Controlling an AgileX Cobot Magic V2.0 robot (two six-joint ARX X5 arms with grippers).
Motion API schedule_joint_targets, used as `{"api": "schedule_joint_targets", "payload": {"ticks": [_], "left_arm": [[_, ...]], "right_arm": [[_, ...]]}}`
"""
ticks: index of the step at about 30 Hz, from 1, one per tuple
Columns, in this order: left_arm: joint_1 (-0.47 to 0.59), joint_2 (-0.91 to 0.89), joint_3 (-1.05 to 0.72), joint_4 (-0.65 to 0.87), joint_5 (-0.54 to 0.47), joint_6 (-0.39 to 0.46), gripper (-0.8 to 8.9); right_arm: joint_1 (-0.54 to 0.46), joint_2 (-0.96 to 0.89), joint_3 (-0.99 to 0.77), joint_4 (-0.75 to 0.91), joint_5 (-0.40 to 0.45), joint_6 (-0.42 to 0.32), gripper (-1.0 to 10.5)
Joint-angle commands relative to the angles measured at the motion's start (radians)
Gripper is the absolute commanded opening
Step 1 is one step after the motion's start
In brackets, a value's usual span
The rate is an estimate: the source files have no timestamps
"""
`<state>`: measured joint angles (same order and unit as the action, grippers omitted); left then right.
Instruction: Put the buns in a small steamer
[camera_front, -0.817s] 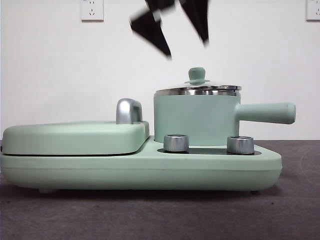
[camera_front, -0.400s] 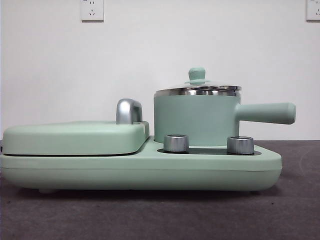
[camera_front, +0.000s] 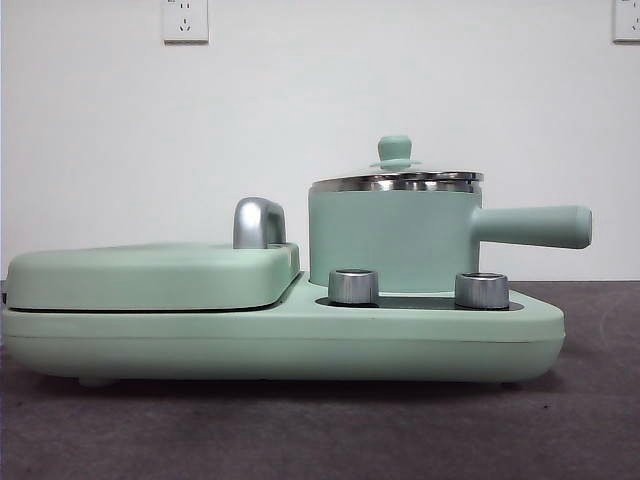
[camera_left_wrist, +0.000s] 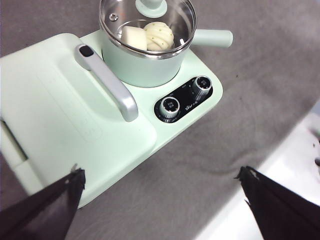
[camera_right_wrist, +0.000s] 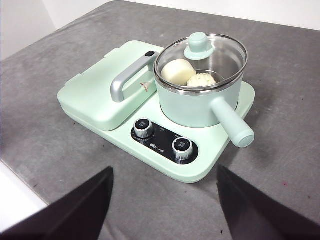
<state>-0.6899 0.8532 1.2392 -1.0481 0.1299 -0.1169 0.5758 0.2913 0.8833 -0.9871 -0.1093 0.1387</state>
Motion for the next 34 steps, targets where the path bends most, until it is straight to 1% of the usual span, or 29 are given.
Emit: {"api": "schedule_joint_targets", "payload": {"ticks": [1, 2, 3, 4, 5, 6, 7, 9, 25, 29, 34], "left_arm": [[-0.003, -0.108, -0.162, 0.129, -0.003, -0.079, 4.83], [-0.003, -0.138, -0.208, 0.159, -0.01, -0.091, 4.44], [-0.003, -0.171, -0.254, 0.187, -0.026, -0.103, 3.51], [-0.003, -0.199, -0.295, 0.21, -0.04, -0.111, 1.96], [-0.003, -0.217, -0.323, 0.221, -0.045, -0.112, 0.35], [-0.003, -0.234, -0.348, 0.232, -0.047, -0.117, 0.25], [-0.003, -0.245, -0.363, 0.233, -0.048, -0.124, 0.23], [-0.003, -0.248, -0.367, 0.218, -0.048, -0.136, 0.2], [0.002, -0.266, -0.374, 0.227, -0.048, -0.135, 0.2], [0.036, -0.299, -0.375, 0.23, -0.048, -0.135, 0.2], [0.131, -0.356, -0.376, 0.231, -0.048, -0.134, 0.2]], "right_arm": [[0.007, 0.0, 0.007, 0.007, 0.005, 0.011, 3.3], [0.007, 0.0, 0.007, 0.006, 0.005, 0.011, 3.3], [0.007, 0.0, 0.007, 0.007, 0.004, 0.011, 3.2], [0.007, 0.0, 0.007, 0.006, 0.004, 0.011, 2.7], [0.007, 0.0, 0.007, 0.005, 0.003, 0.01, 1.2], [0.007, 0.0, 0.007, 0.005, 0.003, 0.008, -0.2], [0.007, 0.0, 0.007, 0.006, 0.003, 0.007, 0.3], [0.007, 0.0, 0.007, 0.006, 0.005, 0.011, 0.2], [0.007, 0.0, 0.007, 0.007, 0.005, 0.011, 0.2], [0.007, 0.0, 0.007, 0.007, 0.004, 0.011, 0.2], [0.007, 0.0, 0.007, 0.007, 0.004, 0.011, 0.2]]}}
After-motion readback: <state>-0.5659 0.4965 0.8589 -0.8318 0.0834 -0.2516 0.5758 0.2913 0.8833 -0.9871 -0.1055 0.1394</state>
